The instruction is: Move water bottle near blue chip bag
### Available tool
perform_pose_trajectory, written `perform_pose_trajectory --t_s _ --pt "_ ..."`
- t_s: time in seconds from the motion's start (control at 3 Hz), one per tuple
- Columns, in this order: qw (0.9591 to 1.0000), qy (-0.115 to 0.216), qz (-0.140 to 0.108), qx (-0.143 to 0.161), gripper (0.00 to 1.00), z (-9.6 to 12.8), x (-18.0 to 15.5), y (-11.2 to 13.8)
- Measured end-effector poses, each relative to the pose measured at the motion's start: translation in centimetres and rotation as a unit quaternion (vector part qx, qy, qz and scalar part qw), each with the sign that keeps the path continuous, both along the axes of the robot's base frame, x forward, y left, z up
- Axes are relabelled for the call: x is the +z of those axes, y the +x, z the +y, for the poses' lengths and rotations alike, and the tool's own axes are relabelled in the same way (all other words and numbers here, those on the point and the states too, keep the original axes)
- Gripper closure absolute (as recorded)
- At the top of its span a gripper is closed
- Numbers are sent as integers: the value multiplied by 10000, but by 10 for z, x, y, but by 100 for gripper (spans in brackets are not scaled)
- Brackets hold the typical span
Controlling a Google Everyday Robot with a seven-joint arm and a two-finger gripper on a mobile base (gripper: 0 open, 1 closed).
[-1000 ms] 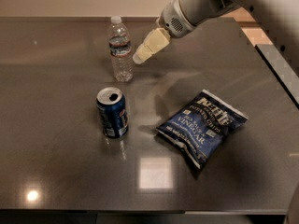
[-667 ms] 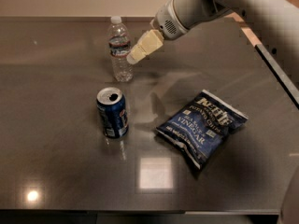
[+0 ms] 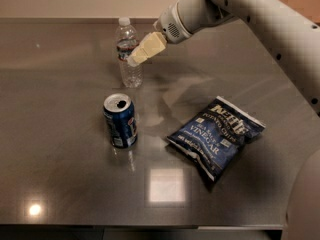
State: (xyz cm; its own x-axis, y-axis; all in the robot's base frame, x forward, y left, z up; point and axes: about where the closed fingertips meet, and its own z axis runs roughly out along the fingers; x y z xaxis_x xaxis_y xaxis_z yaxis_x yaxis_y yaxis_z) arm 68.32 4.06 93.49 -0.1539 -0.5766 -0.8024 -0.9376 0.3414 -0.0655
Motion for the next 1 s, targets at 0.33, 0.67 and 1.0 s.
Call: perform_pose_trajectory --t_s 0.33,0.67,1.0 --pt "9999 157 -15 33 0 10 2 4" --pt "9995 307 -52 66 0 21 7 6" --pt "9993 341 -130 61 0 29 8 10"
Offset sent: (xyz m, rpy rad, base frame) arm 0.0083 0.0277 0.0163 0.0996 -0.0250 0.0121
